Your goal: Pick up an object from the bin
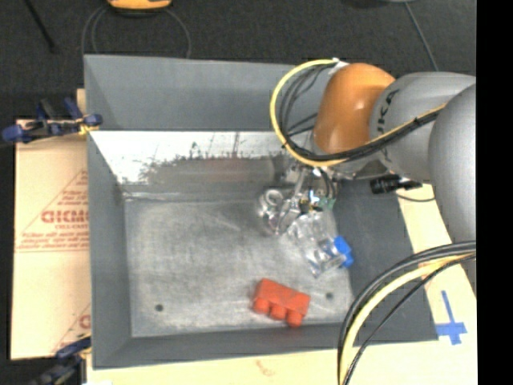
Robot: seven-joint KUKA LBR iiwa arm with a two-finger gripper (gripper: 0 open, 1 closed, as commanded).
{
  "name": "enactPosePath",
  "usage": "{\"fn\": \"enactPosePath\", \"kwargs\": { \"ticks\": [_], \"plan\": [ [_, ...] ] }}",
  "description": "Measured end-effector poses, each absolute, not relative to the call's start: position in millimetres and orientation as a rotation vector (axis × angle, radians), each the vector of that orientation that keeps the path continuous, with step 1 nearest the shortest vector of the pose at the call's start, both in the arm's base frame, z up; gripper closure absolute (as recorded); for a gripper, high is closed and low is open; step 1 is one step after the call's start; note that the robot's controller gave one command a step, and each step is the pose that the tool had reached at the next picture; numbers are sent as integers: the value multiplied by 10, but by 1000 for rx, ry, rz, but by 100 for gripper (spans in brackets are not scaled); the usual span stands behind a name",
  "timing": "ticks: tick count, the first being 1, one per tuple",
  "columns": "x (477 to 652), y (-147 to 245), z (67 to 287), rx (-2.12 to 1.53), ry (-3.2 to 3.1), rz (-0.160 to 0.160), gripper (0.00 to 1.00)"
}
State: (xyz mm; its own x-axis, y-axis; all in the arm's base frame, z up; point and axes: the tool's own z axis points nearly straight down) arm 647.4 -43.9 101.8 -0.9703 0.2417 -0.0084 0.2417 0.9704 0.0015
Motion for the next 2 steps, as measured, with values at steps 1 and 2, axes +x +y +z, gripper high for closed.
{"fn": "enactPosePath", "kwargs": {
  "ticks": [1, 2],
  "plan": [
    [6361, -392, 1141, 784, 3040, 3, 0],
    [6370, -479, 736, 1133, 2925, 6, 0]
  ]
}}
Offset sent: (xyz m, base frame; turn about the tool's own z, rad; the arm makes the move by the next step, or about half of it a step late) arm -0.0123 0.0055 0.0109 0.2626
